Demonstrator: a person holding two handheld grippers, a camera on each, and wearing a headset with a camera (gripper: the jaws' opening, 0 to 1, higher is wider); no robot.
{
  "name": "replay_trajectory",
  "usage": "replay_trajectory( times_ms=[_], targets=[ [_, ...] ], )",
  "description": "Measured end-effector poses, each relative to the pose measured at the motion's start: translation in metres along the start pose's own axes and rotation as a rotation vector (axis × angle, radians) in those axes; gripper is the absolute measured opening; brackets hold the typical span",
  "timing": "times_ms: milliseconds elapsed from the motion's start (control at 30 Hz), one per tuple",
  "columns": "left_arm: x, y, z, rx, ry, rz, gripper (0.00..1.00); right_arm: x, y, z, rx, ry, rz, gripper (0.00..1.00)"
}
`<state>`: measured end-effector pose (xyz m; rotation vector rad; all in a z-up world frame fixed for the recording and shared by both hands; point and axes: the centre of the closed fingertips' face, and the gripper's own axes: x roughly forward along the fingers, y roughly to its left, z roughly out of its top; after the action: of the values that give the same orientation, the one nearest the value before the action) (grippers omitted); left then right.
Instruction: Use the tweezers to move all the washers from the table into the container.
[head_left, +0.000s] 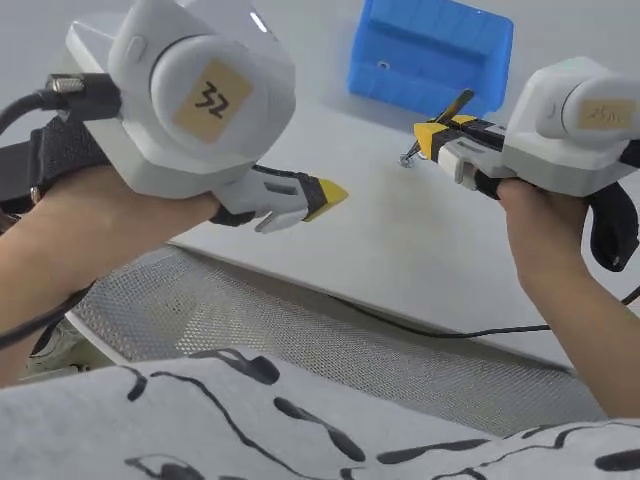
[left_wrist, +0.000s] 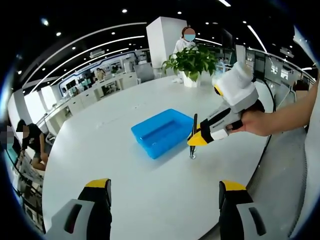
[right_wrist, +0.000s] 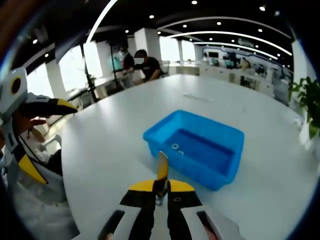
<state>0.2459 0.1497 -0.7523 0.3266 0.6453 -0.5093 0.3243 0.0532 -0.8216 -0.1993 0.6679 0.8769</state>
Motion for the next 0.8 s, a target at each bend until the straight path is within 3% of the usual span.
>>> replay_trajectory(
  times_ms=[533, 800],
  targets=[
    [0.0007, -0.0009, -0.0003, 0.006, 0.007, 0.002, 0.9, 0.0021, -0.002, 0.0021, 0.01, -0.006, -0.032, 0.03],
    [-0.001, 0.0012, 0.0001, 0.008, 0.005, 0.007, 0.9, -0.0019, -0.0029, 0.0029, 0.067, 0.002, -0.021, 0.03]
  ],
)
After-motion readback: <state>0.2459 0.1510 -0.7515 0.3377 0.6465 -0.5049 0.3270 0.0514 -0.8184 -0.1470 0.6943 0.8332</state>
